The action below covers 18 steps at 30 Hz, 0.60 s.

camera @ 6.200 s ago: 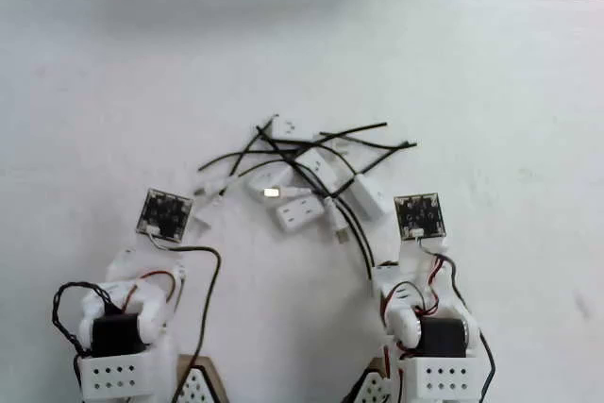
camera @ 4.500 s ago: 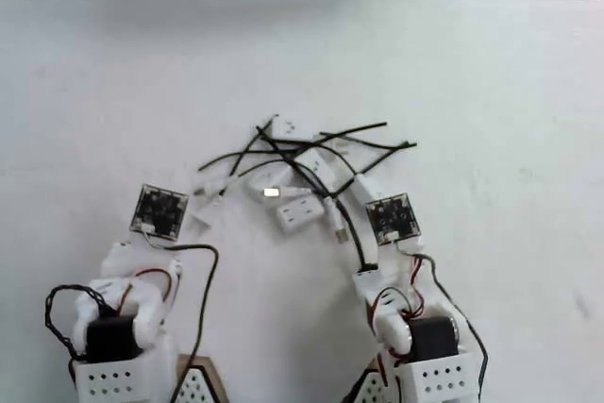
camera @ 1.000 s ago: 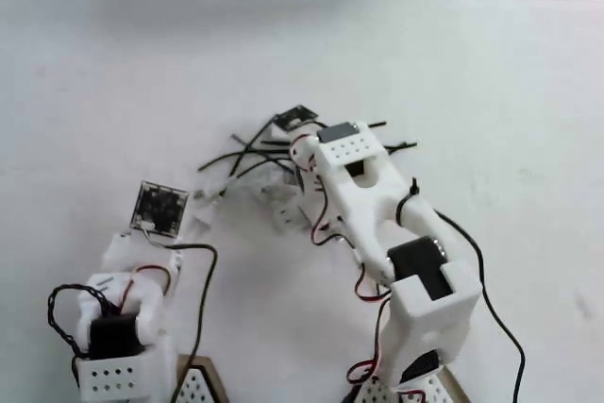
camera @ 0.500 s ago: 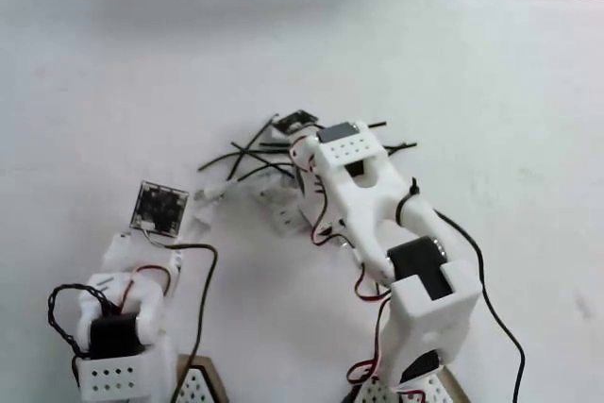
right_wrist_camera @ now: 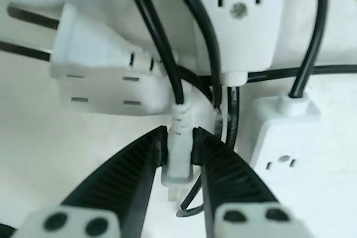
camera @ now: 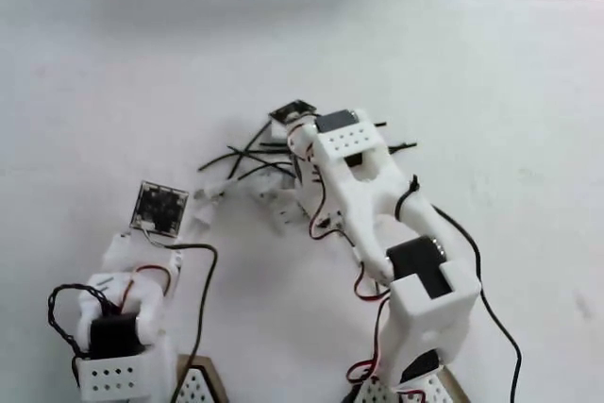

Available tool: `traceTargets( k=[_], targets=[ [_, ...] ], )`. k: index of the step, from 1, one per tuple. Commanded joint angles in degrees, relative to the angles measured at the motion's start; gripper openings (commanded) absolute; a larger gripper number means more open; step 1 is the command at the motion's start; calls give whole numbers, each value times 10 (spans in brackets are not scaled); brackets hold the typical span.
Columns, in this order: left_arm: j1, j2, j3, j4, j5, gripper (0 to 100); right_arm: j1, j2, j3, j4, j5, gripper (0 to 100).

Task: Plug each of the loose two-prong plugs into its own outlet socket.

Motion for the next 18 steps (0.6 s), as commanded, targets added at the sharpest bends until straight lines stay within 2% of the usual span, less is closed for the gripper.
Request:
traceTargets(
  k=[1,4,18],
  targets=[
    [4,-3,-3,-6,2,24,-5,15,-18,9,-4,88],
    [4,-3,-3,-6,2,24,-4,43,-18,8,-4,113],
    [4,-3,-3,-5,2,24,-4,50,-48,10,-4,88]
  ],
)
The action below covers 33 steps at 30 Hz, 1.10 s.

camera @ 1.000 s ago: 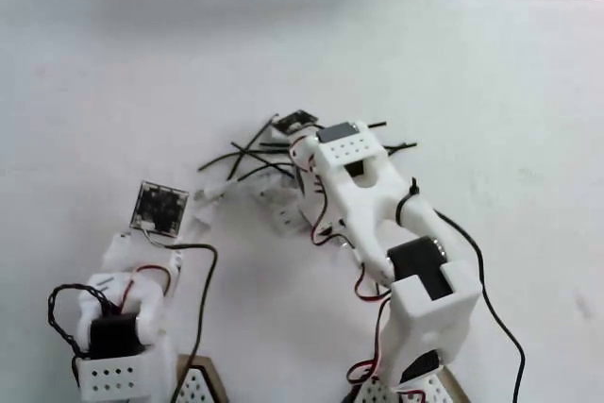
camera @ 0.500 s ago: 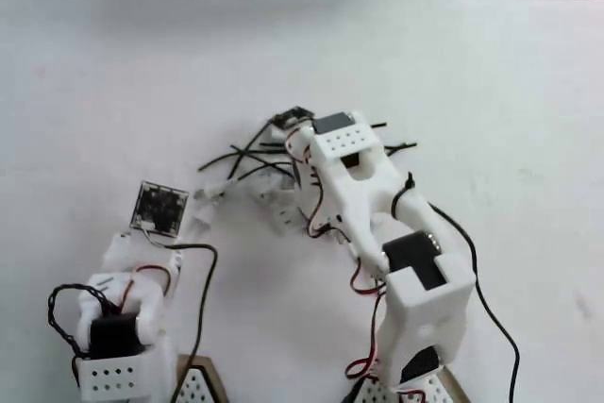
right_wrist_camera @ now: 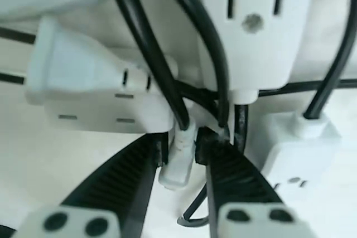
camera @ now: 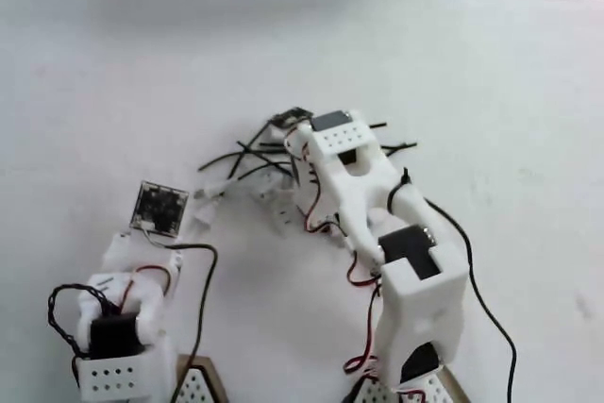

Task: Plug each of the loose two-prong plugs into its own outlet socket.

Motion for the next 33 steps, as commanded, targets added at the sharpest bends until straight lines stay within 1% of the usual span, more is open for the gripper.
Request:
traceTargets(
  k=[1,6,11,13,16,19,25,29,31,33],
  targets=[
    [4,-3,-3,-5,2,24,-4,-4,-21,7,-4,88],
    [4,-3,-3,-5,2,24,-4,-4,-21,30,-3,60],
    [4,-3,-3,-5,2,24,-3,-3,-19,31,0,49],
    [4,-3,-3,-5,2,24,-3,-4,-19,32,0,15],
    [4,-3,-3,-6,2,24,-9,-22,-21,54,11,18],
    [4,-3,-3,-7,2,24,-27,-98,-21,95,18,18],
    [4,-3,-23,-25,6,24,-72,-322,-9,183,14,18],
    [7,-3,-78,-58,8,24,-75,-451,47,184,-35,18],
    [8,-3,-108,-91,35,24,-75,-499,73,180,-56,18],
    [8,-3,-130,-130,84,24,-75,-539,90,174,-71,18]
  ],
)
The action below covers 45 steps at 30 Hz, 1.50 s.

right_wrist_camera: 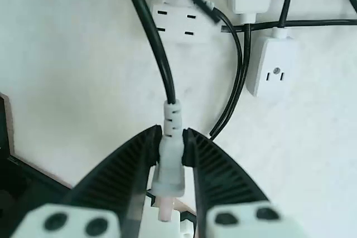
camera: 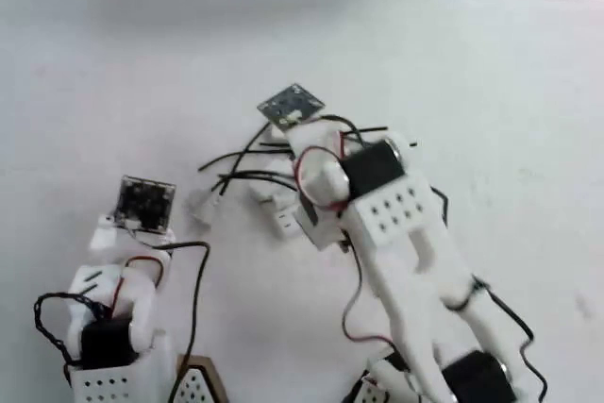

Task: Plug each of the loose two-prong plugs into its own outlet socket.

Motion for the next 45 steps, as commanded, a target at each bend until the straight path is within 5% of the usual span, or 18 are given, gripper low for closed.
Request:
traceTargets(
  k=[1,16,26,37,45],
  targets=[
    [8,-3,-75,-87,93,24,-3,-96,13,-10,-26,18],
    [202,-3,-134,-236,192,24,-7,-400,210,-251,-116,18],
    [320,-3,-89,-239,190,24,-109,-552,375,-349,-113,17],
    [466,-5,-184,-133,46,24,-109,-449,401,-373,-98,17],
    [481,-5,-194,-50,-8,24,-109,-405,401,-393,-97,17]
  ],
)
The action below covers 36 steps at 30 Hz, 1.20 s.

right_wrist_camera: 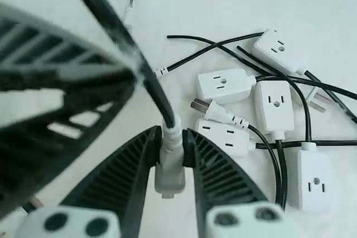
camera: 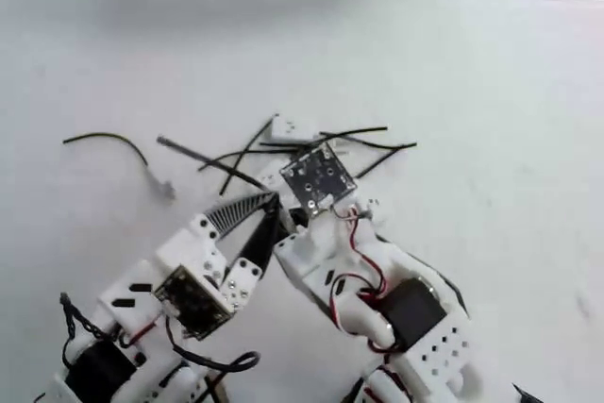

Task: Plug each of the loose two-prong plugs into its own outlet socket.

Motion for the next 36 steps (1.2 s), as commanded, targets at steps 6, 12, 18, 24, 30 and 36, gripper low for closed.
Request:
traceTargets(
  k=[6,12,18,24,30,36],
  targets=[
    [10,2,-26,37,-46,24,44,55,-4,-38,7,17],
    [-56,3,-23,38,-44,24,48,63,-5,-42,4,17],
    [-211,4,34,-15,-43,24,25,-15,-4,-27,8,17],
    [-157,2,31,-33,-43,24,-47,-33,-1,-13,8,17],
    [-46,2,-39,-2,-47,24,-65,-32,-1,-11,25,17],
    [3,2,-101,65,-47,24,-64,-32,6,-11,32,17]
  ],
)
